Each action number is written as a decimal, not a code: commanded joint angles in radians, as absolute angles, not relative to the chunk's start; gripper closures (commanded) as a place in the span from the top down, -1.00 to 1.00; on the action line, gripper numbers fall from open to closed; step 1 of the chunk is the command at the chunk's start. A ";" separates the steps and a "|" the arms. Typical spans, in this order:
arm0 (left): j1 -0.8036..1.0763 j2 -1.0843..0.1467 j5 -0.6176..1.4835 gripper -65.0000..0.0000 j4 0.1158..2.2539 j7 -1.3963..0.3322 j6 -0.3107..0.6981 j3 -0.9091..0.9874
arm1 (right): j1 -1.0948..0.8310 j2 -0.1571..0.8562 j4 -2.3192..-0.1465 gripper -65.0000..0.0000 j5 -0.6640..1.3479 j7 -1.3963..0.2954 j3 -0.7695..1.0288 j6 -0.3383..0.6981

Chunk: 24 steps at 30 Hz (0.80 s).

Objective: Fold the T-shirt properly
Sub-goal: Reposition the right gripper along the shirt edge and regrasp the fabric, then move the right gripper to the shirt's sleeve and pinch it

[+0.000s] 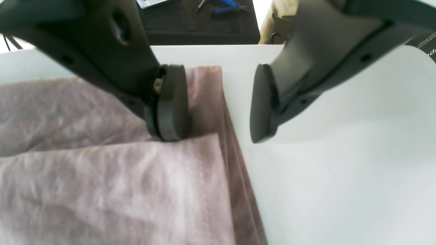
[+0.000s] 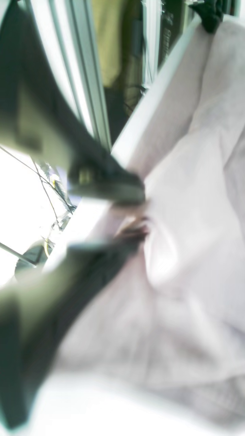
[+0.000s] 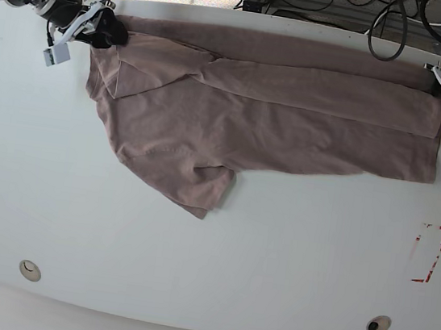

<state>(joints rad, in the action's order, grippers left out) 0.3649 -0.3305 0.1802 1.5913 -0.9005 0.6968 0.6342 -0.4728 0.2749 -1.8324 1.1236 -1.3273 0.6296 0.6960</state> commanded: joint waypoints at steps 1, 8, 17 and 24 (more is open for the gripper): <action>0.366 -0.349 0.176 -0.15 1.598 -0.912 0.698 0.639 | -0.499 0.297 -1.848 0.25 1.136 -1.313 0.748 0.698; 0.346 -0.348 0.179 -0.15 1.672 -0.923 0.698 0.642 | -0.516 0.292 -1.899 0.73 1.145 -1.316 0.823 0.698; 0.242 -0.298 0.174 -0.15 1.787 -1.006 0.698 0.642 | -0.412 0.183 -1.952 0.15 1.136 -1.311 0.621 0.698; 0.176 -0.269 0.171 -0.15 1.728 -1.006 0.698 0.610 | -0.343 0.148 -1.854 -0.44 1.020 -1.310 0.567 0.698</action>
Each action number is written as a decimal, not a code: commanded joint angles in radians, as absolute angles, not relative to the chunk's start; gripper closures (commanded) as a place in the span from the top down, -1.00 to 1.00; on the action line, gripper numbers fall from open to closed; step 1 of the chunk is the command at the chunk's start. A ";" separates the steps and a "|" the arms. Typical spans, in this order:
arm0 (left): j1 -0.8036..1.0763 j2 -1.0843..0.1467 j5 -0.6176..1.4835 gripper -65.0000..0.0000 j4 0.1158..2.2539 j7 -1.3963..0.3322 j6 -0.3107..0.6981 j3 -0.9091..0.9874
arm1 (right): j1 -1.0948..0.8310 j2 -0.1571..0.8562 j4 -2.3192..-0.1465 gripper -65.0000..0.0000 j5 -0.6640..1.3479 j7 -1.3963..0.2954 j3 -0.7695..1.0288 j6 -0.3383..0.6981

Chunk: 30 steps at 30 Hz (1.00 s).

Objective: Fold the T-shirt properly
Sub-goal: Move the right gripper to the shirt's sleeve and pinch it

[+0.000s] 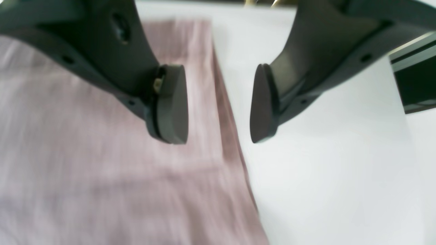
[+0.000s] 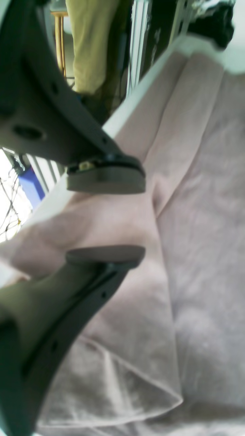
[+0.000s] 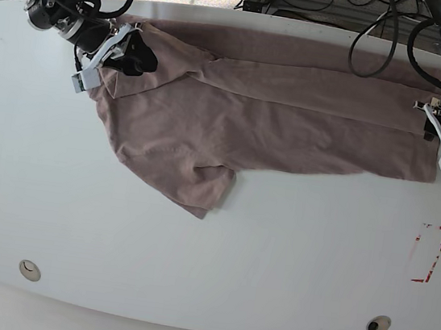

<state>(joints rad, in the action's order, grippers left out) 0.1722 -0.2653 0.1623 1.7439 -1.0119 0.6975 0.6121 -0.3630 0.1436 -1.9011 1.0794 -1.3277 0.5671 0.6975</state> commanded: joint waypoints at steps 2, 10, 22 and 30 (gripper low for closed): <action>0.176 -0.271 0.171 -0.15 1.685 -1.003 0.698 0.611 | -0.341 0.148 -1.805 -0.46 0.957 -1.308 0.561 0.698; 0.199 -0.331 0.173 -0.15 1.555 -1.000 0.698 0.611 | -0.378 0.231 -1.722 -0.46 0.881 -1.225 0.568 0.698; 0.179 -0.372 0.179 -0.15 1.523 -1.018 0.698 0.615 | -0.355 0.294 -1.718 -0.45 0.888 -1.193 0.622 0.698; 0.168 -0.364 0.174 -0.15 1.693 -1.076 0.698 0.653 | -0.206 0.260 -1.722 -0.36 0.881 -1.194 0.616 0.698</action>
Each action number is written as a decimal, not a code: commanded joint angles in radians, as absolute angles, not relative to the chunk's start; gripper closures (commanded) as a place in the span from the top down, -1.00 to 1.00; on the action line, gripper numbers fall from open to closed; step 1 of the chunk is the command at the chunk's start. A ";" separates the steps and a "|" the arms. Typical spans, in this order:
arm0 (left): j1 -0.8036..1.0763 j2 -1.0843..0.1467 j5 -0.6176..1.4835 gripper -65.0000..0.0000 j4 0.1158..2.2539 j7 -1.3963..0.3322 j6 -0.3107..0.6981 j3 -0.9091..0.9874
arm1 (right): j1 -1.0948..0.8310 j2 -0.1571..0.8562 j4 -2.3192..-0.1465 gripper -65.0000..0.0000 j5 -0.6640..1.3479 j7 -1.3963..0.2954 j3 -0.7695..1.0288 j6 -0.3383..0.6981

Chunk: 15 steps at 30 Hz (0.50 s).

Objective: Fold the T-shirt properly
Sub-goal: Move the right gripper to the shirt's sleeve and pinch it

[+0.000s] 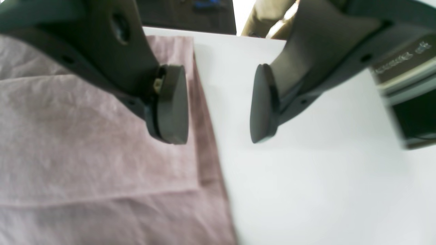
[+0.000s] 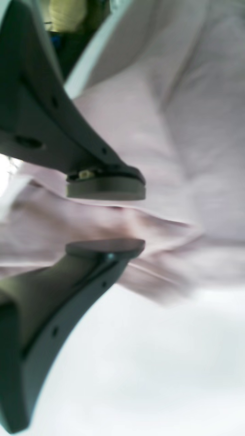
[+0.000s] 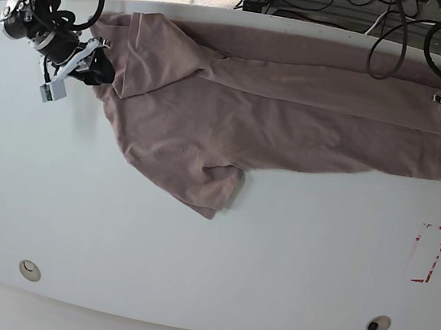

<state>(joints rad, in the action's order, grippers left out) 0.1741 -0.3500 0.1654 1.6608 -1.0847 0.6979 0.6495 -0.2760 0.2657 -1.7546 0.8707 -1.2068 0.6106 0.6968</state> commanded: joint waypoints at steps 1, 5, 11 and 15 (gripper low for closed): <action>0.166 -0.364 0.176 -0.15 1.701 -1.076 0.698 0.654 | -0.173 0.265 -1.693 -0.24 0.881 -1.194 0.616 0.698; 0.147 -0.363 0.177 -0.15 1.722 -1.076 0.698 0.657 | -0.051 0.269 -1.557 0.23 0.881 -1.194 0.616 0.698; 0.139 -0.357 0.179 -0.15 1.727 -1.076 0.698 0.714 | 0.143 0.295 -1.311 0.28 0.880 -1.173 0.616 0.698; 0.139 -0.341 0.177 -0.15 1.725 -1.076 0.698 0.748 | 0.237 0.305 -1.173 0.29 0.812 -1.110 0.610 0.698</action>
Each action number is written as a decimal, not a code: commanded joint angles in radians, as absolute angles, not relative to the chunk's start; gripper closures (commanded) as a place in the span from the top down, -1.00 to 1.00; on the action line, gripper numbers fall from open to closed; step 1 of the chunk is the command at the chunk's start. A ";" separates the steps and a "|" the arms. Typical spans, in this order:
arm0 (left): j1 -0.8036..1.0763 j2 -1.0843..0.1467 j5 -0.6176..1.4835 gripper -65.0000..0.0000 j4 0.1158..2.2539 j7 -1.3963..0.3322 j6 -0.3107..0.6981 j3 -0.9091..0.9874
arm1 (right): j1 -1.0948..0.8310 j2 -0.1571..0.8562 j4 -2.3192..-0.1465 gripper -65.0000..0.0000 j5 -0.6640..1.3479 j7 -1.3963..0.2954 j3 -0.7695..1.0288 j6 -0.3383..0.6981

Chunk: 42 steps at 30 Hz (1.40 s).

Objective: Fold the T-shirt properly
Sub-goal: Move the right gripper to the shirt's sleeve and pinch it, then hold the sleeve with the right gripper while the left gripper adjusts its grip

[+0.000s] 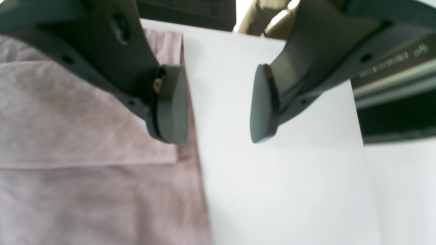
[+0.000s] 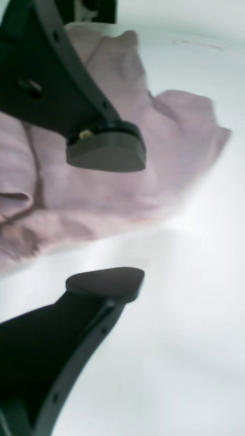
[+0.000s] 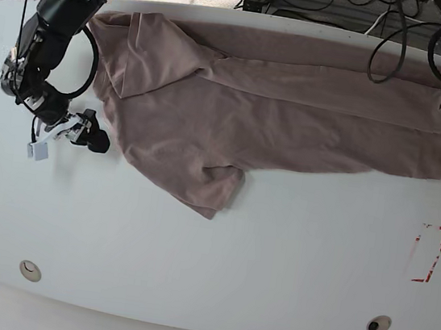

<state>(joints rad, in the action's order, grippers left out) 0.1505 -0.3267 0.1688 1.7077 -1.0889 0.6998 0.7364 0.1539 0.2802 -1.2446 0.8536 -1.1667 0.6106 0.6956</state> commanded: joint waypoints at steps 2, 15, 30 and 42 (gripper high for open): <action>0.139 -0.341 0.177 -0.15 1.724 -1.076 0.698 0.750 | 0.292 0.300 -1.118 0.29 0.711 -1.081 0.576 0.698; 0.139 -0.341 0.174 -0.15 1.719 -1.075 0.698 0.788 | 0.315 0.248 -1.079 0.28 0.627 -0.983 0.444 0.698; 0.048 -0.341 0.173 -0.06 1.715 -1.072 0.698 0.788 | 0.294 0.205 -1.078 -0.43 0.627 -0.957 0.440 0.698; -0.193 -0.346 0.173 0.39 1.356 -1.040 0.541 0.782 | 0.292 0.203 -1.078 -0.81 0.627 -0.957 0.440 0.698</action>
<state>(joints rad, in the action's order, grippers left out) -0.1658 -0.3241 0.1596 1.3876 -1.0771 0.5499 0.7803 0.2680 0.1925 -1.0637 0.6044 -0.9718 0.4377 0.6884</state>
